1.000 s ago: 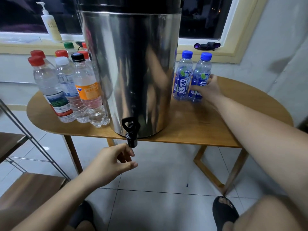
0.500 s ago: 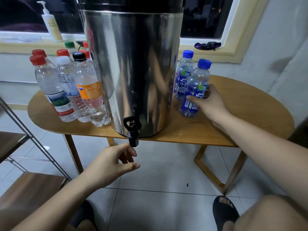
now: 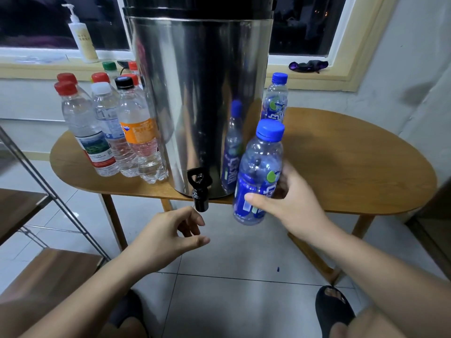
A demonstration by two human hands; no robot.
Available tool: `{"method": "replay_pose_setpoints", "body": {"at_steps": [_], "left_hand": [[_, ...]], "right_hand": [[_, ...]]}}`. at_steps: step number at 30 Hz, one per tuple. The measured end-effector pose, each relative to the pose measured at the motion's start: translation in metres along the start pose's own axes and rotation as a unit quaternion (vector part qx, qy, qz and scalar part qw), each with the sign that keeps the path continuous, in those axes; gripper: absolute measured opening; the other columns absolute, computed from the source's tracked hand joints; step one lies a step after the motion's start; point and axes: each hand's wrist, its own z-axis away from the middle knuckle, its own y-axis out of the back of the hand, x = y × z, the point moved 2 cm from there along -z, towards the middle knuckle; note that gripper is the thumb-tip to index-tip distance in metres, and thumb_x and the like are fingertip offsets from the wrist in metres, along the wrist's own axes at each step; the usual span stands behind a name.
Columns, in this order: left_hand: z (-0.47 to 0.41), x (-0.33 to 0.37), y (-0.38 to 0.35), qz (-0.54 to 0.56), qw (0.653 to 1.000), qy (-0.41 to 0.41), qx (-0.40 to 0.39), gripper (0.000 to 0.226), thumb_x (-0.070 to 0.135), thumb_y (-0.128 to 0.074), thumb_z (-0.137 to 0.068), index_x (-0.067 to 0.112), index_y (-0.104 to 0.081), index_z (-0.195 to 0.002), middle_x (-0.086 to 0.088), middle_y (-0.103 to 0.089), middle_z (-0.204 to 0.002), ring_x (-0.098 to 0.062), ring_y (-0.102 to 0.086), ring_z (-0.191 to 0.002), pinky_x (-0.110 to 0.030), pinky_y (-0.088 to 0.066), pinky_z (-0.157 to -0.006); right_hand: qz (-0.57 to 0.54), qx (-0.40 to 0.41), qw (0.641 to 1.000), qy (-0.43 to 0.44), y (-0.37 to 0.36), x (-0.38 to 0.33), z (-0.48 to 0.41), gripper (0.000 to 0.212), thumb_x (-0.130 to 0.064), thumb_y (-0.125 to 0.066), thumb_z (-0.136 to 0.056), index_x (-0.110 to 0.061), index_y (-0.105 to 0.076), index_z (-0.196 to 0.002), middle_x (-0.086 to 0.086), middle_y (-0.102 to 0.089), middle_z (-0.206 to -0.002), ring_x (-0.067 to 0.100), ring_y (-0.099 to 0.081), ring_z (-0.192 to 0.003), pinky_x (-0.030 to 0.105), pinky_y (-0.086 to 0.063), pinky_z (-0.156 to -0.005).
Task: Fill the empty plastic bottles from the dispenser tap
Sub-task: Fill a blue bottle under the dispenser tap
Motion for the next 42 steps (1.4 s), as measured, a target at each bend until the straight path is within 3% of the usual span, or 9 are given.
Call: {"method": "replay_pose_setpoints", "body": {"at_steps": [7,13,16,21,25,30,39,42], "left_hand": [[0.006,0.008,0.002,0.012,1.0,-0.002,-0.003,0.03,0.047,-0.092,-0.082,0.036,-0.07,-0.1,0.021,-0.076,-0.091,-0.003,-0.071,-0.084,-0.018,-0.054,-0.072],[0.013,0.017,0.004,0.043,0.999,-0.019,-0.028,0.035,0.052,-0.091,-0.082,0.035,-0.072,-0.106,0.018,-0.076,-0.099,-0.008,-0.073,-0.093,-0.024,-0.057,-0.076],[0.015,0.021,0.005,0.055,0.998,-0.026,-0.019,0.037,0.054,-0.09,-0.081,0.034,-0.072,-0.107,0.021,-0.075,-0.102,-0.008,-0.073,-0.094,-0.015,-0.051,-0.072],[0.014,0.021,0.008,0.074,0.997,-0.013,-0.006,0.036,0.054,-0.09,-0.081,0.035,-0.069,-0.103,0.031,-0.073,-0.117,-0.007,-0.074,-0.1,-0.017,-0.056,-0.075],[0.015,0.023,0.008,0.057,0.998,-0.014,-0.025,0.024,0.04,-0.087,-0.089,0.038,-0.075,-0.11,0.031,-0.073,-0.11,-0.002,-0.071,-0.102,-0.019,-0.057,-0.076],[0.016,0.023,0.003,0.036,0.999,-0.012,-0.032,0.028,0.035,-0.092,-0.086,0.038,-0.075,-0.108,0.03,-0.072,-0.108,0.0,-0.069,-0.097,-0.016,-0.052,-0.074],[0.017,0.029,-0.005,0.062,0.996,-0.031,-0.056,0.029,0.033,-0.089,-0.09,0.039,-0.074,-0.115,0.023,-0.073,-0.117,-0.005,-0.069,-0.112,-0.032,-0.062,-0.082],[0.016,0.028,-0.001,0.039,0.993,-0.075,-0.078,0.035,0.027,-0.084,-0.096,0.041,-0.074,-0.127,0.025,-0.071,-0.127,-0.004,-0.066,-0.122,-0.025,-0.058,-0.089]], "right_hand": [[0.059,-0.076,0.994,-0.049,-0.033,0.026,0.038,0.065,-0.037,-0.098,-0.077,-0.038,-0.06,-0.13,-0.025,-0.073,-0.124,0.001,-0.071,-0.111,0.017,-0.055,-0.089],[0.151,-0.157,0.972,-0.081,-0.046,0.046,0.057,0.06,-0.048,-0.095,-0.072,-0.04,-0.057,-0.118,-0.025,-0.072,-0.112,-0.001,-0.07,-0.1,0.02,-0.057,-0.081],[0.188,-0.206,0.957,-0.08,-0.055,0.052,0.065,0.063,-0.056,-0.092,-0.072,-0.041,-0.054,-0.12,-0.022,-0.07,-0.117,0.0,-0.068,-0.105,0.028,-0.061,-0.085],[0.204,-0.253,0.941,-0.091,-0.066,0.058,0.077,0.065,-0.059,-0.089,-0.073,-0.043,-0.052,-0.124,-0.022,-0.067,-0.12,0.002,-0.067,-0.107,0.03,-0.063,-0.087],[0.186,-0.265,0.94,-0.104,-0.067,0.056,0.075,0.073,-0.061,-0.09,-0.074,-0.044,-0.05,-0.132,-0.024,-0.065,-0.125,0.0,-0.066,-0.111,0.025,-0.063,-0.09],[0.145,-0.224,0.96,-0.087,-0.065,0.047,0.069,0.093,-0.069,-0.089,-0.073,-0.045,-0.042,-0.149,-0.026,-0.057,-0.139,-0.004,-0.057,-0.127,0.029,-0.053,-0.107],[0.121,-0.24,0.958,-0.101,-0.065,0.046,0.071,0.067,-0.059,-0.089,-0.078,-0.046,-0.053,-0.133,-0.022,-0.067,-0.129,0.002,-0.068,-0.115,0.03,-0.062,-0.096],[0.124,-0.232,0.961,-0.09,-0.063,0.048,0.07,0.068,-0.063,-0.089,-0.077,-0.045,-0.056,-0.133,-0.024,-0.067,-0.128,-0.001,-0.068,-0.115,0.03,-0.062,-0.097]]}}
